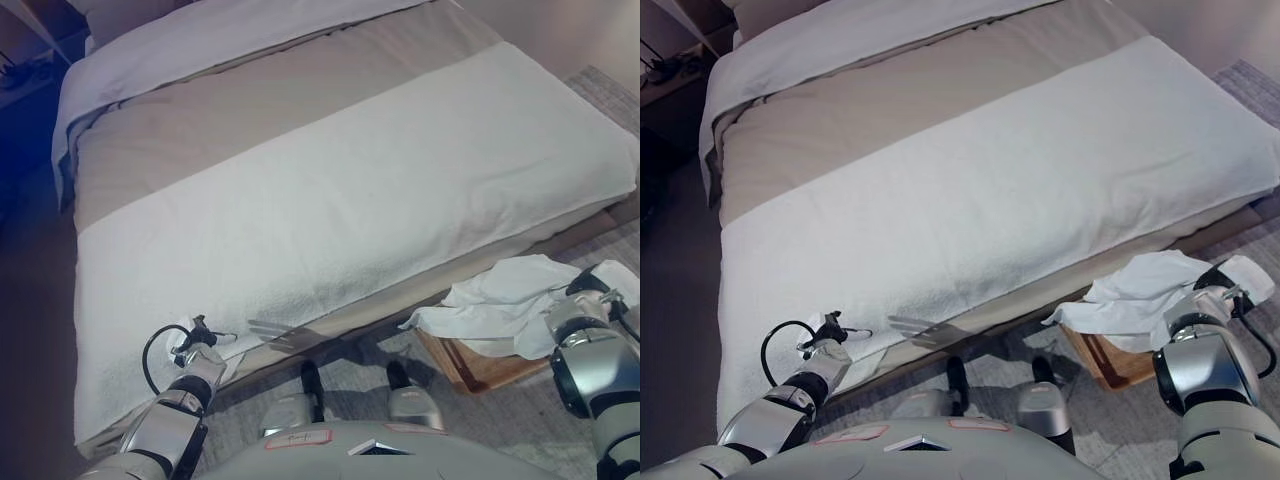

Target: Put the clothes on the bed into the basket.

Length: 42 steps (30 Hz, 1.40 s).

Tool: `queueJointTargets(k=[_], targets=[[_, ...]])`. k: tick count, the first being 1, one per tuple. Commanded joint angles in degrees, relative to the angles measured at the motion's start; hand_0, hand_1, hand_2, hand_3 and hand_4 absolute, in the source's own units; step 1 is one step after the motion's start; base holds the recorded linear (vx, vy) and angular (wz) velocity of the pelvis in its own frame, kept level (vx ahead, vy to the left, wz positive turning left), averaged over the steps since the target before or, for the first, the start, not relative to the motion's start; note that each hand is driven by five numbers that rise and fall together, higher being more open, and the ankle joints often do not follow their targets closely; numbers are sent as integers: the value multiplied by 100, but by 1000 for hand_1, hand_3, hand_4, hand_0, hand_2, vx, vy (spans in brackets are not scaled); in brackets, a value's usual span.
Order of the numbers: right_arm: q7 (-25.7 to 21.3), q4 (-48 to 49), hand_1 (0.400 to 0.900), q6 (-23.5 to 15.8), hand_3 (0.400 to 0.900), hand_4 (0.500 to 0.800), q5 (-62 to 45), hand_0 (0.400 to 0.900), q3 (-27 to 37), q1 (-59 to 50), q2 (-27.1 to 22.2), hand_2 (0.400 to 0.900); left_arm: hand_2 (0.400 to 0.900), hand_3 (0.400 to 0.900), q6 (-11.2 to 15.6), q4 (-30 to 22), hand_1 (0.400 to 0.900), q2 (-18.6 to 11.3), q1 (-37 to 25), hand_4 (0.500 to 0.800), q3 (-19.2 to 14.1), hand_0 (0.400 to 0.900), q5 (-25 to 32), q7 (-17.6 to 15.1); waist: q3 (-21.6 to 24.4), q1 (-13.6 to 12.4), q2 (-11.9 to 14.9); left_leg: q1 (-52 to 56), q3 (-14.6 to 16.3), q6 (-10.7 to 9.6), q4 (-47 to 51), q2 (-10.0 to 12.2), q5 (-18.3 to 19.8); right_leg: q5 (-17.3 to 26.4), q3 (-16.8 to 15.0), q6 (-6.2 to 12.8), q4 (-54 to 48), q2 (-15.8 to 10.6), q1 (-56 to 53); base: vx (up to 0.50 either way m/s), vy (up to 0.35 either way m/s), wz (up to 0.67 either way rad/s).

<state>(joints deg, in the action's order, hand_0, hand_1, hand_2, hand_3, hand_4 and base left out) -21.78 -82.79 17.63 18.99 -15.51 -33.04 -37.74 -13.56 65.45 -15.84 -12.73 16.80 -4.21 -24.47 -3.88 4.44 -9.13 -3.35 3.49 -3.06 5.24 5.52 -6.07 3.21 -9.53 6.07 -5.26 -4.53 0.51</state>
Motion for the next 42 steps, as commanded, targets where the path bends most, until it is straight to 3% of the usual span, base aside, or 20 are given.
queueJointTargets(k=[1,11,18,27,33,42], targets=[[-249,-354,900,48,900,800,386,900,-528,-897,-434,900,900,900,56,505,900,-330,-611,800,176,900,-113,-154,164,-168,207,37,-293,-347,-24,144,117,-368,337,47,26,-112,-143,0,0,0],[-295,-13,900,-82,900,800,277,900,-593,-423,368,900,900,900,22,559,900,-134,-571,800,157,900,-18,-181,232,-154,244,118,-319,-329,-24,144,158,-417,359,12,26,-107,-256,0,0,0],[-344,1194,900,-689,900,800,-287,900,-581,383,1148,900,900,900,89,315,900,-152,-382,800,-42,900,6,-242,217,-133,343,178,-324,-309,-24,142,161,-443,396,-11,26,-101,-329,-5,0,1],[45,1354,900,-1006,900,800,-871,900,-457,1743,2057,900,900,900,158,187,900,53,118,800,-56,900,-214,-124,218,-152,534,282,-410,-256,-24,114,198,-495,502,-34,26,-106,-474,-18,20,8],[387,1159,900,-1062,900,800,-1065,900,-310,2318,2284,900,900,900,217,222,900,114,386,800,-21,900,-295,80,215,-157,681,317,-471,-219,-24,102,212,-501,562,-27,26,-105,-536,-13,38,6],[702,859,900,-1032,900,800,-938,900,-272,2315,2216,900,900,900,282,306,900,92,389,800,92,900,-463,398,246,-212,887,319,-504,-191,-24,107,238,-473,600,-8,26,-105,-526,-6,15,2]])
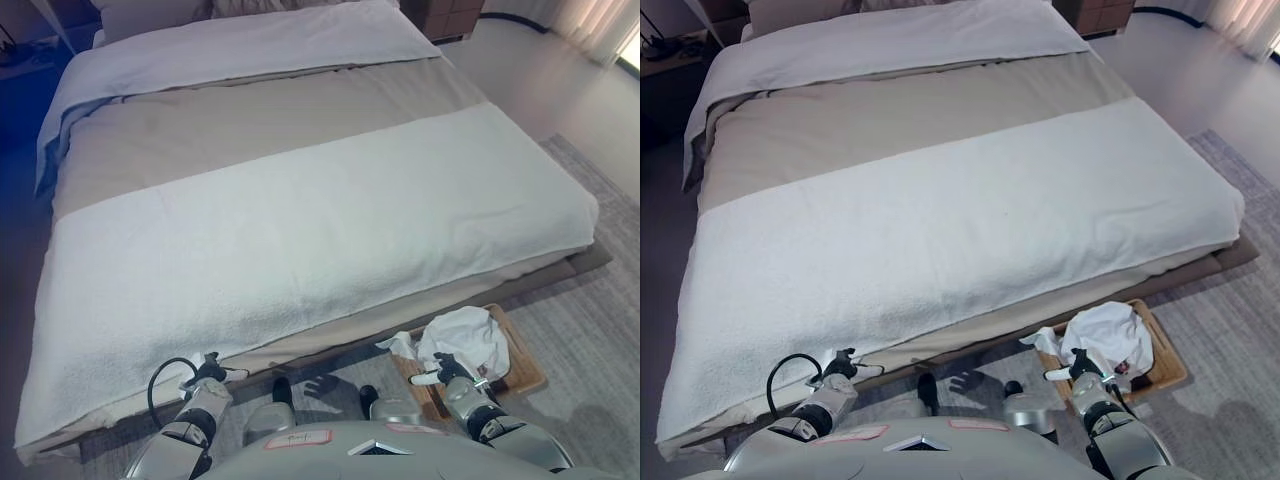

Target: Put the clothes on the bed into the basket.

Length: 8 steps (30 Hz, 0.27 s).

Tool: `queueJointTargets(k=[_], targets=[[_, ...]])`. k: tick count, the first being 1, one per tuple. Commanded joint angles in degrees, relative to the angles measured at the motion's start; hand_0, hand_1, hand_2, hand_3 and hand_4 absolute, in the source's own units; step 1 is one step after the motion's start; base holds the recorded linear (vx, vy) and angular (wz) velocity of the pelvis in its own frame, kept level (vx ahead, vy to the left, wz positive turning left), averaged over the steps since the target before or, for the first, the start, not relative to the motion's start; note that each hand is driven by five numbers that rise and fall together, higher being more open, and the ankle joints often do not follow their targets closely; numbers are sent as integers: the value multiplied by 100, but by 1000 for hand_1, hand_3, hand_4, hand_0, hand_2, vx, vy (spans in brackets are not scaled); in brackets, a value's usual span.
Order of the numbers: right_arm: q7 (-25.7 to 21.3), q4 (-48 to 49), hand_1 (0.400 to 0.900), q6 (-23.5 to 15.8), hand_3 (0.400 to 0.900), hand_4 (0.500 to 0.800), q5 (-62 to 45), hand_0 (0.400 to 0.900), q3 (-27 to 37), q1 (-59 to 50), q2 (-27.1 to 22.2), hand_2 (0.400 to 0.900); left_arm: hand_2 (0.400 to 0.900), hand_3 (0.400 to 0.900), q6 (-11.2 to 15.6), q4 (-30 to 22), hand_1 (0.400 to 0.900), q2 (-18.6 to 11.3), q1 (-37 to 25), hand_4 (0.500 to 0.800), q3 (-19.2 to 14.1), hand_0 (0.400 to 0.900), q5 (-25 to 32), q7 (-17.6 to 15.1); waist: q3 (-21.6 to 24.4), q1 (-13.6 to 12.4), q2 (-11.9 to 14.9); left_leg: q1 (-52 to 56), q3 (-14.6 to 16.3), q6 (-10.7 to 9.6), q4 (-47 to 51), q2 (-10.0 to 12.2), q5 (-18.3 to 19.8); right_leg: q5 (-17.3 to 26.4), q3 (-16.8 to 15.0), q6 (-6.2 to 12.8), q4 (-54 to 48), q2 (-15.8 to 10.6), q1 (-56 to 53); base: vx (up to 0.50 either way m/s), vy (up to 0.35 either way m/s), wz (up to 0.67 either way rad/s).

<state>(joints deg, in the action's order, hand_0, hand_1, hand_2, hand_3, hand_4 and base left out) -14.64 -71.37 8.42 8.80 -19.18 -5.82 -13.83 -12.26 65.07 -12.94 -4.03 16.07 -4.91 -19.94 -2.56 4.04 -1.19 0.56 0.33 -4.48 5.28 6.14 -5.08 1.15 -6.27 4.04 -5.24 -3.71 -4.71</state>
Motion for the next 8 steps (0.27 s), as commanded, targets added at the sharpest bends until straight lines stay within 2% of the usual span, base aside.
queueJointTargets(k=[1,8], targets=[[18,-342,900,-92,900,800,83,900,100,-420,-168,900,900,900,151,356,900,-199,-492,800,175,900,-400,-25,122,-179,103,-69,-190,-45,-28,47,145,-270,278,194,24,-187,-5,0,0,0],[150,-476,900,-55,900,800,191,900,85,-413,-150,900,900,900,117,414,900,-255,-529,800,144,900,-451,75,169,-196,192,-49,-206,-35,-28,58,180,-291,290,195,24,-186,-18,3,1,1]])
